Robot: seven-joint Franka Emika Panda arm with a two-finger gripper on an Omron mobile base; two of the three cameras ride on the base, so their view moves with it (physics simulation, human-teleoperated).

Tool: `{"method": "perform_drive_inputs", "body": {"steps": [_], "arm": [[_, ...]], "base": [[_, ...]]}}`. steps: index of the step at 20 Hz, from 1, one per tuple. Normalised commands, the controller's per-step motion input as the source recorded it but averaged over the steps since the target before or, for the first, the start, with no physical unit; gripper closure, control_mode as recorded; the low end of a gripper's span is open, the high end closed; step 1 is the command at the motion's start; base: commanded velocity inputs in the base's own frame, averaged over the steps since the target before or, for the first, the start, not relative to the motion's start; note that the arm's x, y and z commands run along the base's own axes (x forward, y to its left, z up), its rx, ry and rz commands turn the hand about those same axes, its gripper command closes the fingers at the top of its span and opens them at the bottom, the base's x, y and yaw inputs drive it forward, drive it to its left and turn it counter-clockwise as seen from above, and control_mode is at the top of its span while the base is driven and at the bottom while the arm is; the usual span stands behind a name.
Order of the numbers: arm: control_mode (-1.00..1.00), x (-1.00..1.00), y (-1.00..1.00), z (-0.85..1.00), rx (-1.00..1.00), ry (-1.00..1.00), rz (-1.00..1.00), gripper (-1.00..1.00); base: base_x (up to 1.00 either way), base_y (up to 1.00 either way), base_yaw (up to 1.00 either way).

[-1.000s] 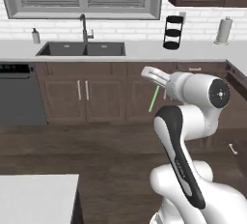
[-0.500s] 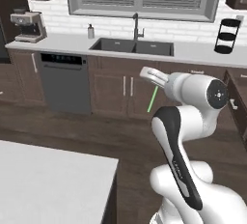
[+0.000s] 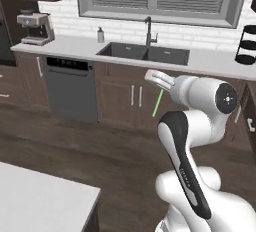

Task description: Take a straw from the drawer in front and place it inside the glass cup on the dining counter.

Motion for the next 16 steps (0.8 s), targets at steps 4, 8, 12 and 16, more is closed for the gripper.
{"method": "perform_drive_inputs", "body": {"steps": [4, 8, 12, 16], "arm": [[1.0, 0.0, 0.0, 0.0, 0.0, 0.0, 0.0, 1.0], [1.0, 0.0, 0.0, 0.0, 0.0, 0.0, 0.0, 1.0], [1.0, 0.0, 0.0, 0.0, 0.0, 0.0, 0.0, 1.0], [1.0, 0.0, 0.0, 0.0, 0.0, 0.0, 0.0, 1.0]], "base": [[1.0, -0.31, 0.28], [1.0, -0.46, 0.38], [1.0, -0.21, 0.45], [1.0, 0.0, 0.5]]}}
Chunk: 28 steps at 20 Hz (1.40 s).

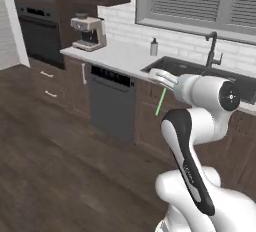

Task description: Take a straw from the drawer in front and place it inside the glass cup on the dining counter.

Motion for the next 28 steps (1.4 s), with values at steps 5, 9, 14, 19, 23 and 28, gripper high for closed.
{"method": "perform_drive_inputs", "body": {"steps": [5, 9, 14, 19, 23, 28], "arm": [[1.0, 0.0, 0.0, 0.0, 0.0, 0.0, 0.0, 1.0], [1.0, 0.0, 0.0, 0.0, 0.0, 0.0, 0.0, 1.0], [1.0, 0.0, 0.0, 0.0, 0.0, 0.0, 0.0, 1.0], [1.0, 0.0, 0.0, 0.0, 0.0, 0.0, 0.0, 1.0], [1.0, 0.0, 0.0, 0.0, 0.0, 0.0, 0.0, 1.0], [1.0, 0.0, 0.0, 0.0, 0.0, 0.0, 0.0, 1.0]], "base": [[1.0, 0.0, 0.53], [1.0, 0.0, 0.58], [0.98, 0.0, 0.6], [0.99, -0.02, 0.61], [1.0, -0.13, 0.56], [1.0, -0.27, 0.49]]}}
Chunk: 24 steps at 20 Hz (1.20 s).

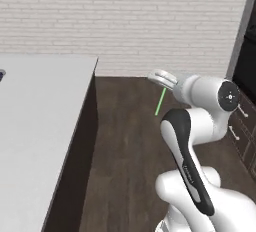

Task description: Take a straw from the drawer in front and place it inside the glass cup on the dining counter.

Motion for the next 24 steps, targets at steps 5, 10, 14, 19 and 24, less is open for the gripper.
{"method": "perform_drive_inputs", "body": {"steps": [5, 10, 14, 19, 24], "arm": [[1.0, 0.0, 0.0, 0.0, 0.0, 0.0, 0.0, 1.0], [1.0, 0.0, 0.0, 0.0, 0.0, 0.0, 0.0, 1.0], [1.0, 0.0, 0.0, 0.0, 0.0, 0.0, 0.0, 1.0], [1.0, 0.0, 0.0, 0.0, 0.0, 0.0, 0.0, 1.0], [1.0, 0.0, 0.0, 0.0, 0.0, 0.0, 0.0, 1.0]], "base": [[1.0, -0.46, 0.41], [1.0, -0.46, 0.39], [0.66, -0.19, 0.47], [1.0, -0.46, 0.48], [1.0, -0.62, 0.38]]}}
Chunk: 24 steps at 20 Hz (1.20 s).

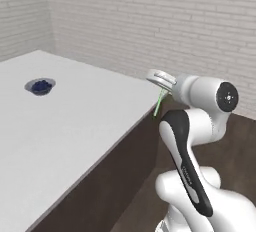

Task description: Take a straw from the drawer in front and place it inside the glass cup on the dining counter.

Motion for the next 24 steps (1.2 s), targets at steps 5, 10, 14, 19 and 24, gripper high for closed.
{"method": "perform_drive_inputs", "body": {"steps": [5, 10, 14, 19, 24], "arm": [[1.0, 0.0, 0.0, 0.0, 0.0, 0.0, 0.0, 1.0], [1.0, 0.0, 0.0, 0.0, 0.0, 0.0, 0.0, 1.0], [1.0, 0.0, 0.0, 0.0, 0.0, 0.0, 0.0, 1.0], [1.0, 0.0, 0.0, 0.0, 0.0, 0.0, 0.0, 1.0], [1.0, 0.0, 0.0, 0.0, 0.0, 0.0, 0.0, 1.0]], "base": [[1.0, -0.71, 0.33], [1.0, -0.73, 0.33], [1.0, -0.74, 0.31], [1.0, -0.75, 0.3], [0.86, -0.85, 0.28]]}}
